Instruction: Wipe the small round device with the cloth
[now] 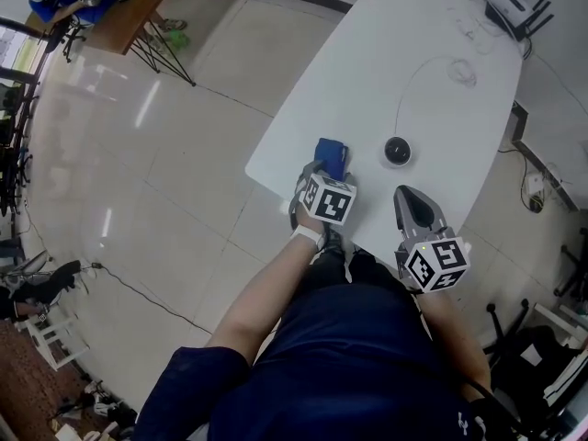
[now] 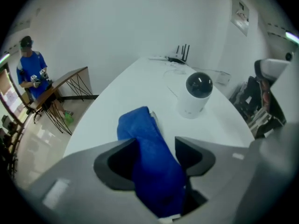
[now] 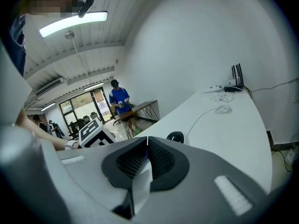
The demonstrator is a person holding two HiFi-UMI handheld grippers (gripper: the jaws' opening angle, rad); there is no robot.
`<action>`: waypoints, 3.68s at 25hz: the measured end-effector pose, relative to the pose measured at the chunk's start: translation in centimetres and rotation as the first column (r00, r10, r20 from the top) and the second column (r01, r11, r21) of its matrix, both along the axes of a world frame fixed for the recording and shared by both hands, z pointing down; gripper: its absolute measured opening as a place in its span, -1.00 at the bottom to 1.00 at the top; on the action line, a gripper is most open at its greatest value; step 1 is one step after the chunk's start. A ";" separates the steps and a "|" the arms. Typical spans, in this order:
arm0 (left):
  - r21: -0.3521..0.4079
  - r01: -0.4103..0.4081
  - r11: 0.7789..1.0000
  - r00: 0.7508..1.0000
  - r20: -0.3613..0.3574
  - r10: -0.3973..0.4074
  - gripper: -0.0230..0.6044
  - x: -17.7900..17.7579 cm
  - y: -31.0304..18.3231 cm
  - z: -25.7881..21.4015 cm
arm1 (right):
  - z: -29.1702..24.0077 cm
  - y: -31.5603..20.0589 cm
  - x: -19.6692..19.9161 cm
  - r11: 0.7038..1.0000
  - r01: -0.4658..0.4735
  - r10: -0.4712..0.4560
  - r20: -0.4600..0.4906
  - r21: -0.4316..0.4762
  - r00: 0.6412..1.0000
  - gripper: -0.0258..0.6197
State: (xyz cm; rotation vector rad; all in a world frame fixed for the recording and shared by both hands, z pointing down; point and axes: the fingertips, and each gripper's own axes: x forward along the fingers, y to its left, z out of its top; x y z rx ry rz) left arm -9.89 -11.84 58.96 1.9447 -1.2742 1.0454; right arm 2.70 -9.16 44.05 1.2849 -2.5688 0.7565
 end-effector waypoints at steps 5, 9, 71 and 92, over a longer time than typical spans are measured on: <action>0.004 -0.055 0.998 0.987 0.154 0.054 -0.05 0.1 -0.8 1.6 | 0.6 -0.2 0.8 1.000 -0.015 0.016 0.026 -0.020 1.000 -0.88; 0.073 -0.121 0.990 0.957 0.275 0.097 -0.16 -0.1 -0.5 2.0 | 0.7 0.0 1.4 0.999 -0.026 0.027 0.050 -0.024 0.998 -0.88; 0.053 -0.183 0.982 0.739 -0.651 0.173 -0.52 6.9 -8.3 -8.5 | 2.8 -0.3 5.8 0.983 -0.152 0.163 0.112 -0.101 0.980 -0.88; 0.413 0.042 0.910 0.906 -0.400 0.140 -0.50 10.7 -2.4 -12.6 | 2.5 0.3 8.0 0.976 -0.195 0.203 0.079 -0.095 0.976 -0.88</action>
